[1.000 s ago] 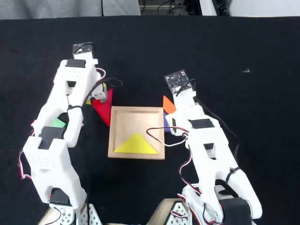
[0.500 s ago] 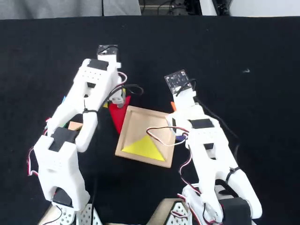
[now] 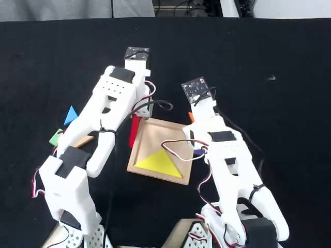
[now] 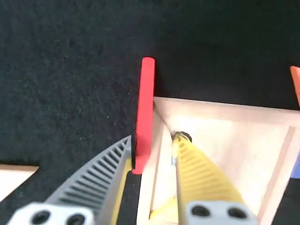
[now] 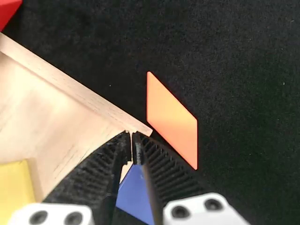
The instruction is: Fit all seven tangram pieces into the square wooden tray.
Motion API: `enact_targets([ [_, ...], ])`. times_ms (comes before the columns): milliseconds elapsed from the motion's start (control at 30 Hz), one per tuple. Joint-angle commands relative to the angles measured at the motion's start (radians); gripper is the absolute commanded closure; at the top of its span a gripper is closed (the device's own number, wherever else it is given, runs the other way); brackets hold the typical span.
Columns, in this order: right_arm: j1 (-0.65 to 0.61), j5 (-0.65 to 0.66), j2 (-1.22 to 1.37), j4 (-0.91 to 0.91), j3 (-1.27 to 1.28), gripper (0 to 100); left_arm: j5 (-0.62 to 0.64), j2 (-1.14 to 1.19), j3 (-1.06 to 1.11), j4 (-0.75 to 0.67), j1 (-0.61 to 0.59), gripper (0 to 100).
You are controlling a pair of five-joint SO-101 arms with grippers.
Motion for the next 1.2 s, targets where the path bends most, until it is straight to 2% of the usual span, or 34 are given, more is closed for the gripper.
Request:
enact_targets([
  [0, -0.014, 0.011, -0.036, -0.014, -0.004, 98.5, -0.009, -0.057, 0.042, -0.081, 0.008, 85],
  [533, -0.014, 0.054, -0.036, -0.014, -0.004, 98.6, -0.011, -0.057, 0.137, -0.094, -0.039, 86],
  [700, -0.014, 0.054, -0.036, -0.014, -0.004, 98.6, -0.011, -0.068, 0.216, -0.152, -0.042, 98],
  [900, -0.012, 0.055, -0.036, -0.012, -0.004, 98.6, -0.011, -0.068, 0.217, -0.169, -0.042, 97],
  [1000, 0.002, 0.054, -0.038, -0.008, -0.004, 98.6, -0.009, -0.069, 0.173, -0.115, -0.044, 97],
  [1167, 0.115, 0.049, -0.038, 0.023, -0.007, 98.6, -0.012, -0.15, 0.056, 0.138, -0.031, 97],
])
